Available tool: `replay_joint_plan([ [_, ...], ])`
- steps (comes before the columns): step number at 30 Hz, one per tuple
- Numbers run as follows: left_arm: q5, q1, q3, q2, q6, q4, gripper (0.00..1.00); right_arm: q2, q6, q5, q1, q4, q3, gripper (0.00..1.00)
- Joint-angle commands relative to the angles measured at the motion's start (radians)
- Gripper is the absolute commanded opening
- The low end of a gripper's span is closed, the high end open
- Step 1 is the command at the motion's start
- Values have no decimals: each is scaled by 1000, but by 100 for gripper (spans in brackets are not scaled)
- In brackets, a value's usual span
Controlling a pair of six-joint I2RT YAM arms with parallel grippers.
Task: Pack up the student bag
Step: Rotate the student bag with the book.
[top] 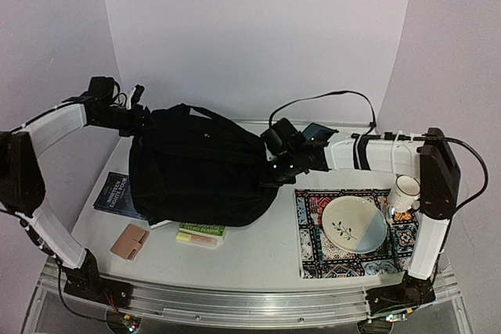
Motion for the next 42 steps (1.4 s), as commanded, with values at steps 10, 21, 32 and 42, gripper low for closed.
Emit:
replay_joint_plan([
  [10,-11,-225,-443,-564,-380,8,4,118,-358,113,-79,-41,510,0],
  [21,-77,-265,-792,-923,-677,122,51,343,-358,28,-92,-31,682,36],
  [32,-424,-264,-432,-646,-318,-219,81,93,-147,-55,-92,-54,337,81],
  [42,-653,-261,-97,-458,-120,-436,87,-32,199,-183,-19,142,-46,90],
])
